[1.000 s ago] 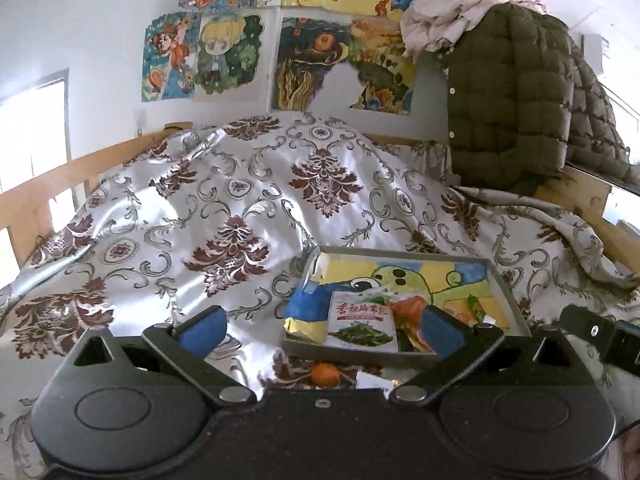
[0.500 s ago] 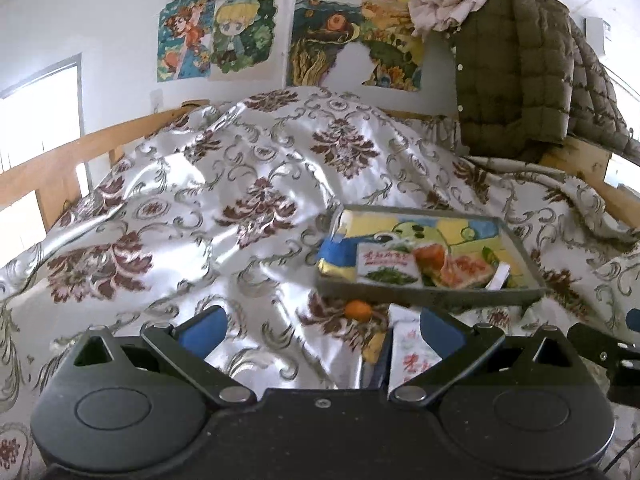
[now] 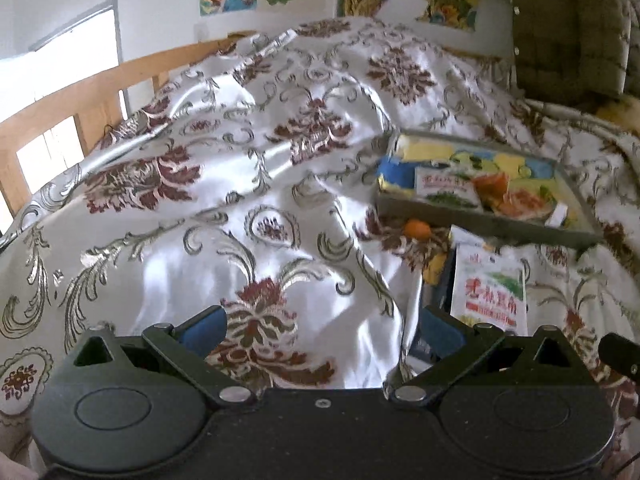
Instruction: Organize snacks
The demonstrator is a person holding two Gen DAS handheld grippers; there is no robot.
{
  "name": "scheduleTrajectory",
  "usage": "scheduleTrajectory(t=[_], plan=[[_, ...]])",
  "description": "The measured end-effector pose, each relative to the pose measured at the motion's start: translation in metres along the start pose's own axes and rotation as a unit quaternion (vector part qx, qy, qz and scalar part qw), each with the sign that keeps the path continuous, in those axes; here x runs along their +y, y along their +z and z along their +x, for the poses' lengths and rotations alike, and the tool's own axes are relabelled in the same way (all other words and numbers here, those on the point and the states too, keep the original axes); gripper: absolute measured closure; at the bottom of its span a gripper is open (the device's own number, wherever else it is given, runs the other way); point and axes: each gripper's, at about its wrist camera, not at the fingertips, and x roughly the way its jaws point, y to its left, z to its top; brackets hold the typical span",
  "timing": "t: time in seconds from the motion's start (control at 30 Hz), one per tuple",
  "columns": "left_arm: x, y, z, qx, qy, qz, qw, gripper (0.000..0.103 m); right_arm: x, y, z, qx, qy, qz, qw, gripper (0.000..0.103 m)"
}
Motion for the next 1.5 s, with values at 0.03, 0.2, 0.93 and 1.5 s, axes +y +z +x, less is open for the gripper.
scheduleTrajectory(t=[0.03, 0.2, 0.93, 1.5], plan=[[-0.002, -0.002, 0.002, 0.005, 0.0, 0.006, 1.0, 0.001, -0.001, 0.0, 0.002, 0.006, -0.004, 0.001, 1.0, 0.0], [-0.011, -0.007, 0.014, 0.04, 0.0, 0.029, 0.9988, 0.001, -0.004, -0.002, 0.014, 0.041, -0.02, 0.011, 0.999, 0.0], [-0.019, 0.003, 0.069, 0.113, -0.014, 0.06, 0.9917, 0.001, 0.01, -0.01, 0.069, 0.16, 0.01, -0.023, 0.987, 0.0], [-0.039, 0.026, 0.103, 0.142, -0.098, 0.141, 0.9749, 0.001, 0.06, -0.025, 0.094, 0.15, -0.005, -0.191, 0.97, 0.0]])
